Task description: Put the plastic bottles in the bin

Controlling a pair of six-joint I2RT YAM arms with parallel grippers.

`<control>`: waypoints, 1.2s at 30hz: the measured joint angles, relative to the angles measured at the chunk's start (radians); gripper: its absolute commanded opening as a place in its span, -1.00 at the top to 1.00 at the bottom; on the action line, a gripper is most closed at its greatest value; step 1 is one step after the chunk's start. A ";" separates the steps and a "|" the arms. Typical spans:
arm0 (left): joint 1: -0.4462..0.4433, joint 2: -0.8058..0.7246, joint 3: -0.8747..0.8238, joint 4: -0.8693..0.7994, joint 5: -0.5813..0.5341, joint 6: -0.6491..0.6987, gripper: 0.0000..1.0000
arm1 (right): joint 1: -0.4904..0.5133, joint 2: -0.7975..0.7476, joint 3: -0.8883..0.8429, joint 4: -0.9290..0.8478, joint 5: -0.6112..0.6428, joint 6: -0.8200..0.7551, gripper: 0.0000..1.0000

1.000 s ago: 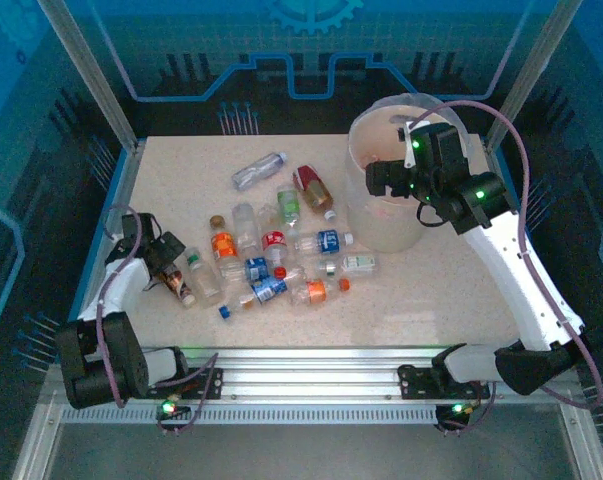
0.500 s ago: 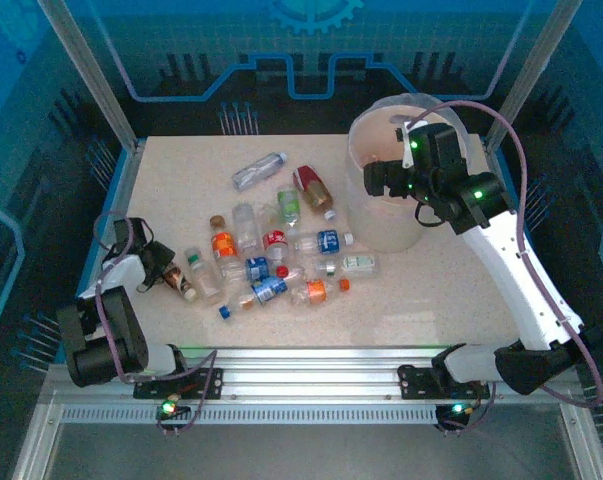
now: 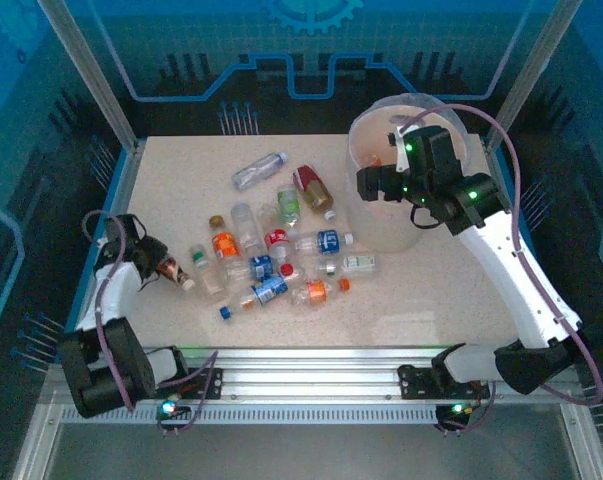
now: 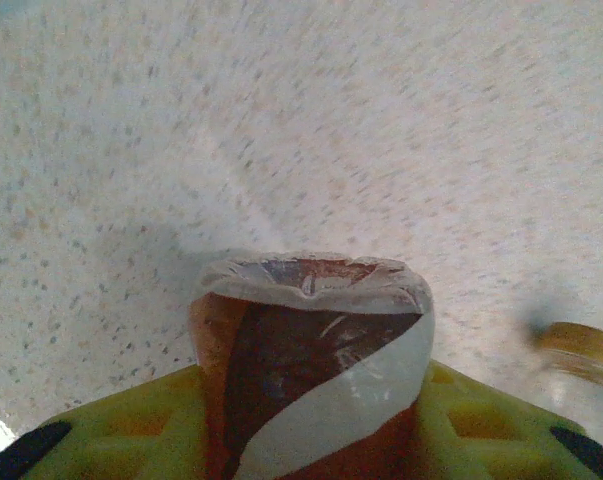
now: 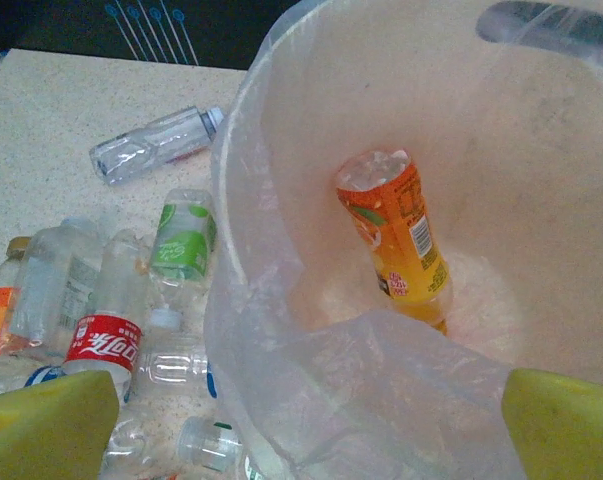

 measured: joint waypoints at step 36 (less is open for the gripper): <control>-0.632 0.003 0.317 0.433 0.270 -0.275 0.55 | 0.261 0.113 -0.143 0.396 -0.487 0.023 -0.94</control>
